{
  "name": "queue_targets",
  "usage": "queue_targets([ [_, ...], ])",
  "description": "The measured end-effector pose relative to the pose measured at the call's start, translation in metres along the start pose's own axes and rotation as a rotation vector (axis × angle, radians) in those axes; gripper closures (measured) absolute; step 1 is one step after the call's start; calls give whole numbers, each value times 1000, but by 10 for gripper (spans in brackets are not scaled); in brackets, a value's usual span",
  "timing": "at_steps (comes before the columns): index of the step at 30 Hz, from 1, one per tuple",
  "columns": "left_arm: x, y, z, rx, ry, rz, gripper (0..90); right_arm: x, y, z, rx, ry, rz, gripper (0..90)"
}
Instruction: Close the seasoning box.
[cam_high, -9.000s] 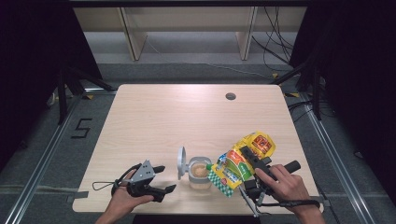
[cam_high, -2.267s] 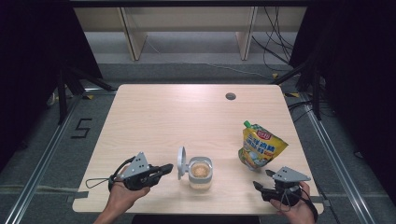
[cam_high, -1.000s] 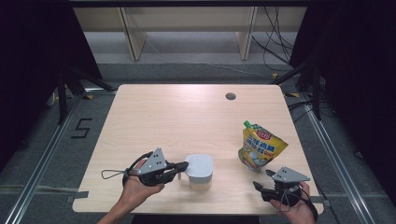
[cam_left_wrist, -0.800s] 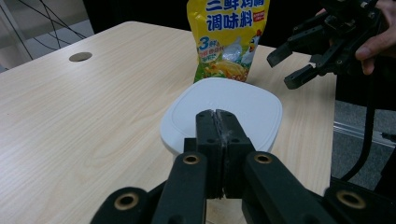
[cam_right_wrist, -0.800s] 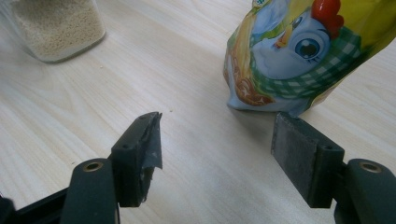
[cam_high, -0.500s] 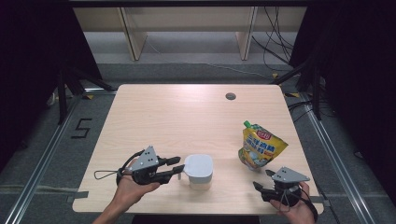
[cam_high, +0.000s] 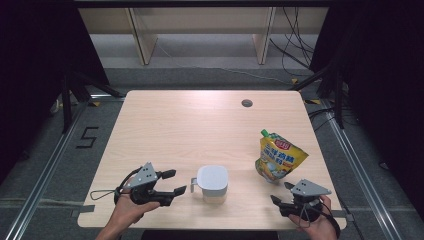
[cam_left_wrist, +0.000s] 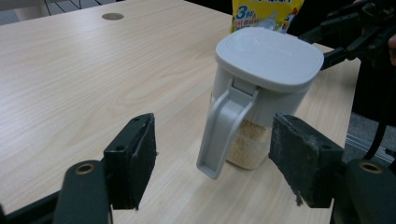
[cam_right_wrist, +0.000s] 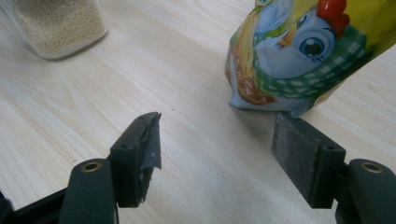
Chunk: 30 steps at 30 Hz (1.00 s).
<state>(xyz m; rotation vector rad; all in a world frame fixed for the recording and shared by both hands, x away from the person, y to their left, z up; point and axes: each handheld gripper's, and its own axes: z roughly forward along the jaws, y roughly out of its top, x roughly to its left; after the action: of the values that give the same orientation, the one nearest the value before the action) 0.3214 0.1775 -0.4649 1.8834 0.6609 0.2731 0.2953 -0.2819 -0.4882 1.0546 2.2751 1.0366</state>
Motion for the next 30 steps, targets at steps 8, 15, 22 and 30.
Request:
queue_targets([
  [8,-7,-21,0,81,28,33,268,0,0,0,7,3,1,303],
  [15,-7,-28,-3,92,51,-3,257,-1,-1,1,16,-2,7,232],
  [22,-4,-29,-2,100,60,-11,254,-3,-2,3,21,3,17,222],
  [30,-4,-31,1,102,64,-3,249,-4,-3,2,49,-1,37,219],
])
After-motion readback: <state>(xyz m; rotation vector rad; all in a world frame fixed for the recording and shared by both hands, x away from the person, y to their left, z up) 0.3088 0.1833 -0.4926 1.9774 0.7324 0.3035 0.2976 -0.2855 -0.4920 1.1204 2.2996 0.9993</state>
